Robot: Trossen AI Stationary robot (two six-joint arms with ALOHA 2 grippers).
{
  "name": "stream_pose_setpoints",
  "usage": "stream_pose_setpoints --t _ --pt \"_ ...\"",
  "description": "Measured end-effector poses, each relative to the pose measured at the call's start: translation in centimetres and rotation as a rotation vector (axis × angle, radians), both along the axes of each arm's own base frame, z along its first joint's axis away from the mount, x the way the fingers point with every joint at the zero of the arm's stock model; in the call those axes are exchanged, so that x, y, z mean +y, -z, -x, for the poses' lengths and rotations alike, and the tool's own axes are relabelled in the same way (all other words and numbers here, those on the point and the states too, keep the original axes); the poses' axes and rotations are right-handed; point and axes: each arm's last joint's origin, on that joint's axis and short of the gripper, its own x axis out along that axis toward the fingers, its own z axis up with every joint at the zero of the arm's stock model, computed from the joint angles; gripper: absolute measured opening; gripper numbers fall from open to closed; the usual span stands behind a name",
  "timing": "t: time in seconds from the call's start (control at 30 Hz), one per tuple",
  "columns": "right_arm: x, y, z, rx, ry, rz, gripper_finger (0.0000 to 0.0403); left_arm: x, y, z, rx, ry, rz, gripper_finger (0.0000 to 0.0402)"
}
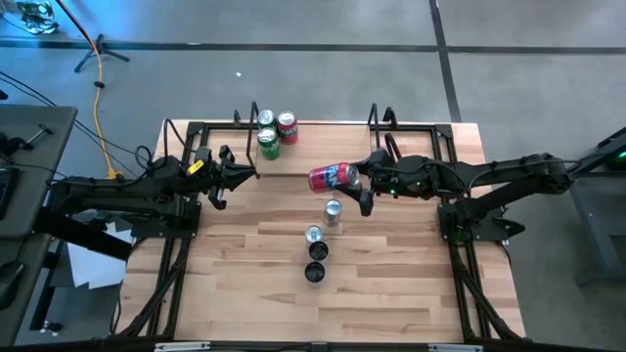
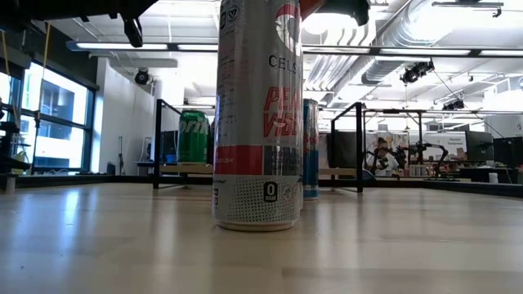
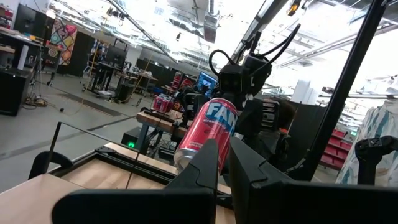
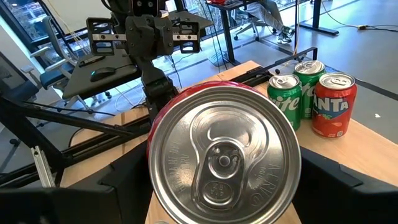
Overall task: Place canned beverage on shelf
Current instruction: Put the red soda can on the shelf aligned with the red soda can
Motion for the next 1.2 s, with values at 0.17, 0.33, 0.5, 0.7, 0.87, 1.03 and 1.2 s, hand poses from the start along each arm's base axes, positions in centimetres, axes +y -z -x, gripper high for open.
stream_pose_setpoints --t 0.17,0.33,0.5,0.7,0.87,1.03,1.2 --pt "0.0 0.0 0.0 0.003 0.0 0.0 0.0285 0.0 0.0 0.0 0.0 0.0 0.0 0.0001" --pt "0.0 0.0 0.0 0.003 0.0 0.001 0.0285 0.0 0.0 0.0 0.0 0.0 0.0 0.0001" --pt "0.0 0.0 0.0 0.003 0.0 0.001 0.0285 0.0 0.0 0.0 0.0 0.0 0.0 0.0001" --pt "-0.2 -0.4 -0.1 -0.054 0.029 -0.031 0.0285 0.0 0.0 0.0 -0.001 0.0 0.001 0.0001" --pt "-1.4 -2.0 -1.4 -0.101 0.087 -0.052 0.0285 0.0 0.0 0.0 -0.002 0.0 0.001 0.0001" --pt "-3.1 -3.4 -4.7 0.059 0.103 -0.001 0.0285 0.0 -0.1 0.0 -0.006 0.0 0.001 0.0001" --pt "-6.2 -2.7 -8.4 0.299 0.188 -0.009 0.0285 0.0 -0.1 0.0 -0.006 0.0 0.002 0.0001"
